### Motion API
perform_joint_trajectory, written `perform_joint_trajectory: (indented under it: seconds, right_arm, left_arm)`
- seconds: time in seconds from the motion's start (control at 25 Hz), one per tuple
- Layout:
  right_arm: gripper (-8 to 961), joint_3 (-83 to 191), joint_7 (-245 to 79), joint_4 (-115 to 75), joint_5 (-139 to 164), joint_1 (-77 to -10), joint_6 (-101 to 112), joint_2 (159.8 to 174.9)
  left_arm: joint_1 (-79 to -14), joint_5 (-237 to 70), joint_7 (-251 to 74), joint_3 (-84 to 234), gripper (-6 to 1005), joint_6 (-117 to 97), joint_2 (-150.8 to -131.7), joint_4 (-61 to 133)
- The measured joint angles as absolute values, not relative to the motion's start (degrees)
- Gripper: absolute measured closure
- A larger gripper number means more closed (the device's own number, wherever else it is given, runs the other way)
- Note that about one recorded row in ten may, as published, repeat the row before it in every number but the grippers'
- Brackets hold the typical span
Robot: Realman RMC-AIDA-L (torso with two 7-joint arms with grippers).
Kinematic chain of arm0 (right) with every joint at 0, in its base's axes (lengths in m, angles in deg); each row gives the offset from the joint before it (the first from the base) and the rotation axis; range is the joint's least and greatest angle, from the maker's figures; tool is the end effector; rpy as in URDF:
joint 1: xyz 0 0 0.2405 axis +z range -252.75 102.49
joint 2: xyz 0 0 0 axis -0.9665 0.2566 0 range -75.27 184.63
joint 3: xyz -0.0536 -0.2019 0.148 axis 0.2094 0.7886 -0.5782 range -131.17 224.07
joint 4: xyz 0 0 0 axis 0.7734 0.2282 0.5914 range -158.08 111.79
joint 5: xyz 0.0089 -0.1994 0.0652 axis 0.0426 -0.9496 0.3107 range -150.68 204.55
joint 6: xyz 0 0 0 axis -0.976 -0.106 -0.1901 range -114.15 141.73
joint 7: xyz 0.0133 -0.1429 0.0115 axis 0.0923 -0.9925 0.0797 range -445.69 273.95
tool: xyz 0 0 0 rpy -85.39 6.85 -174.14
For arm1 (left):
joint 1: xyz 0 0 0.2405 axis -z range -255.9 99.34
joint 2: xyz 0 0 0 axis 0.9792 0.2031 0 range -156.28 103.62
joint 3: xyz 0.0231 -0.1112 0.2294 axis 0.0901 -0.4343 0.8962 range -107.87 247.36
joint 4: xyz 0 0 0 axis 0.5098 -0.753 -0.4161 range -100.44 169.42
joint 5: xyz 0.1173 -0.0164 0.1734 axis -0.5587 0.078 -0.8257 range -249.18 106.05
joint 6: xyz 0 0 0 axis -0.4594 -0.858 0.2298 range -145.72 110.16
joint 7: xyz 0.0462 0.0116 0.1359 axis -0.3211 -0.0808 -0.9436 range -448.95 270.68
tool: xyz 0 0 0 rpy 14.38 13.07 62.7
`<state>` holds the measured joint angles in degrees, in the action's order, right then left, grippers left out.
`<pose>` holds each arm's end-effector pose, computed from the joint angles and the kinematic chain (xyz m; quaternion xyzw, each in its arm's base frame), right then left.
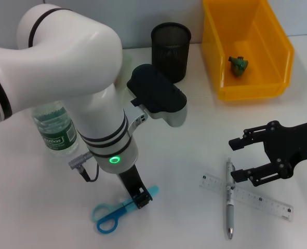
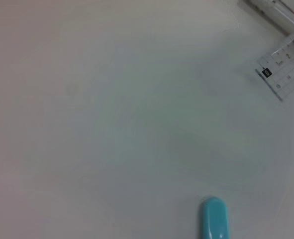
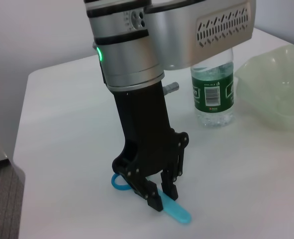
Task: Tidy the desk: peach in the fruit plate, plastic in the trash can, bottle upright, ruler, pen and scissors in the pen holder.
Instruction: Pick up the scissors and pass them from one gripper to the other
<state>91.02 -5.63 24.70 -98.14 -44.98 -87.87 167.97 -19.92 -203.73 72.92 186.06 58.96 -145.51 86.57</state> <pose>0.2697 0.3165 0.0453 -0.9848 0.1296 0.1065 0.0455 -0.1177 0.3320 -0.1264 -0.9222 -0.2215 0.3094 0.0682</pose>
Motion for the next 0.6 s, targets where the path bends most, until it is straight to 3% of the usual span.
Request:
perform_joint_trajectory:
  seconds: [0.2,0.6]
  right_arm:
    - [277,90.7,-5.6,24.8,-98.0,-45.0,-87.9,167.92]
    - [279,88.0,-4.8,25.3,-96.7,-44.9,-88.4,167.27]
  left_arm:
    - [-20.3,-203.9,72.7,184.2,784,60.8,-145.51,88.8]
    - [-20.7,-204.0,69.5,174.3,782,66.5,-145.37,90.4]
